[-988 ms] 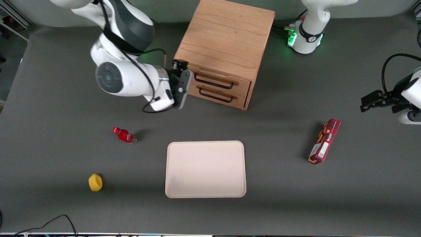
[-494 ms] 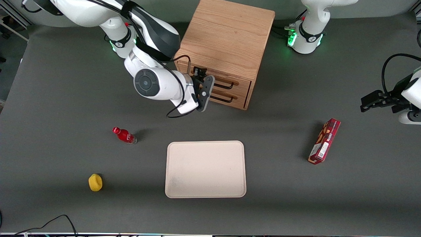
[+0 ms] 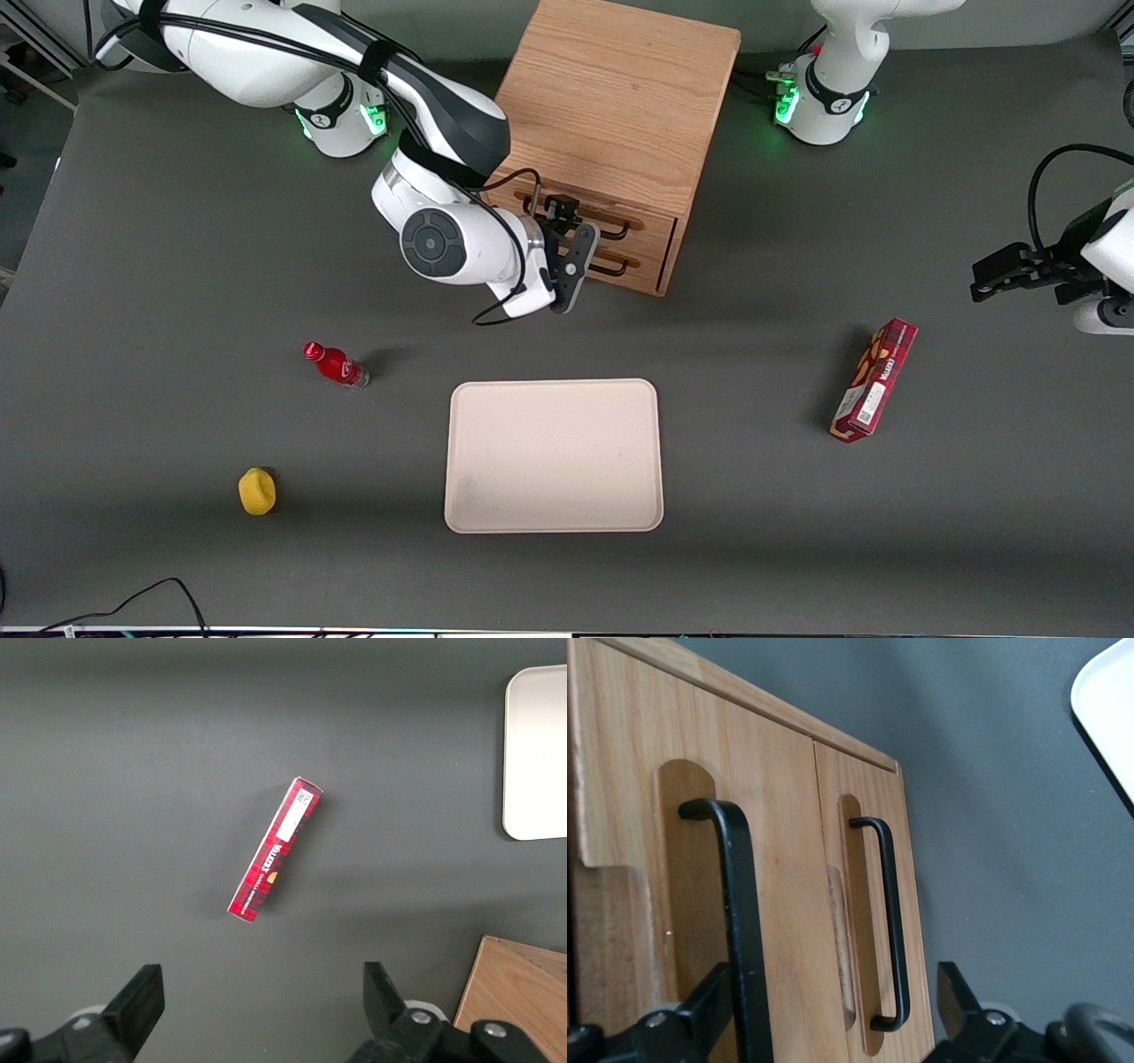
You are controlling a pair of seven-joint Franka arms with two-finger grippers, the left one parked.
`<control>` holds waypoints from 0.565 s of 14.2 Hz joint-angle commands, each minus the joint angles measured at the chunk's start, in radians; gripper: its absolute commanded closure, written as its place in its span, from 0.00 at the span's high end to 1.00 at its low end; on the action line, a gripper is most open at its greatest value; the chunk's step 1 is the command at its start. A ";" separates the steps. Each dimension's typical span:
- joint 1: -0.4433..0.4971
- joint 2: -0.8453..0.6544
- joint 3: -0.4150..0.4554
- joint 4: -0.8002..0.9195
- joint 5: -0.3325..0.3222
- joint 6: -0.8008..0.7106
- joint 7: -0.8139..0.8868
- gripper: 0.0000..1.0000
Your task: Open upper drawer
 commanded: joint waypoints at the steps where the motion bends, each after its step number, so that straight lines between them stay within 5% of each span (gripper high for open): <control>1: -0.003 0.025 0.014 0.010 -0.044 0.020 0.034 1.00; 8: -0.005 0.114 -0.023 0.161 -0.125 -0.011 0.034 1.00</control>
